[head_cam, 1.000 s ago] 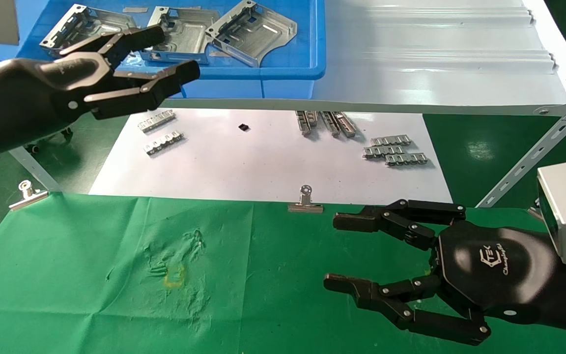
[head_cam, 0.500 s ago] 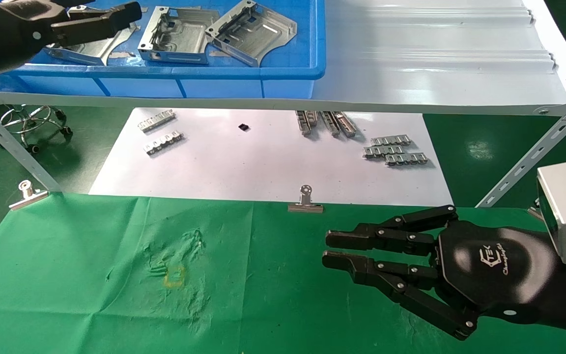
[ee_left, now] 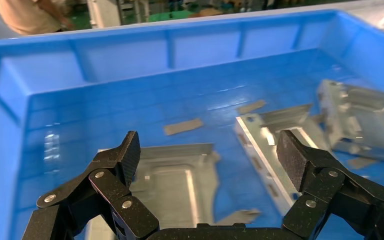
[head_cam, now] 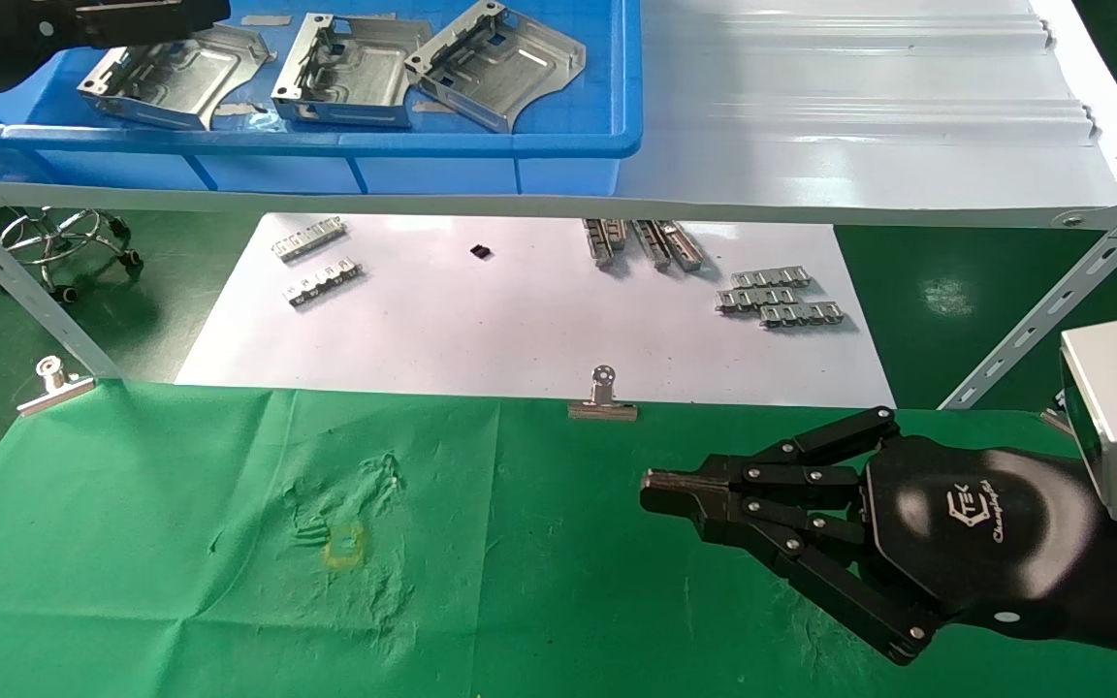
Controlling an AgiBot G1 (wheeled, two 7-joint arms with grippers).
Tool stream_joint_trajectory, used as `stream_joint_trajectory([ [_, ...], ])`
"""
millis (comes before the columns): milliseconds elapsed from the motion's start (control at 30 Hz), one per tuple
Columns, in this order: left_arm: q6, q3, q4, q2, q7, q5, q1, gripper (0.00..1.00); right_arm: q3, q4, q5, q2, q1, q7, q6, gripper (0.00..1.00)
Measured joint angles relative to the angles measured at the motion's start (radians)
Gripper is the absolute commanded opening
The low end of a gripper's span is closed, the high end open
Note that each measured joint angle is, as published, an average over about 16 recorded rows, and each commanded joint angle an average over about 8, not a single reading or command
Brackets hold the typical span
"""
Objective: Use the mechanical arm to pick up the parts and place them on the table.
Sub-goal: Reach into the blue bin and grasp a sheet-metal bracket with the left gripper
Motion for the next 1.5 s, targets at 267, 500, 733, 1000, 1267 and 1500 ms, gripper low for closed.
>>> stream_joint_trajectory([
  [267,0.023,0.046,0.115,0.021,-0.013,0.077,-0.094,1.0,0.0,0.0,0.0,0.0,0.0,0.0,0.0,0.0],
  [500,0.052,0.072,0.17,0.016,-0.019,0.117,-0.136,1.0,0.0,0.0,0.0,0.0,0.0,0.0,0.0,0.0],
  [733,0.048,0.083,0.198,0.017,-0.012,0.138,-0.145,0.45,0.0,0.0,0.0,0.0,0.0,0.0,0.0,0.0],
  [1000,0.011,0.089,0.22,0.031,0.002,0.153,-0.141,0.0,0.0,0.0,0.0,0.0,0.0,0.0,0.0,0.0],
  [1267,-0.007,0.091,0.233,0.038,0.019,0.158,-0.134,0.0,0.0,0.0,0.0,0.0,0.0,0.0,0.0,0.0],
  [1500,-0.012,0.089,0.241,0.041,0.029,0.156,-0.127,0.0,0.0,0.0,0.0,0.0,0.0,0.0,0.0,0.0],
])
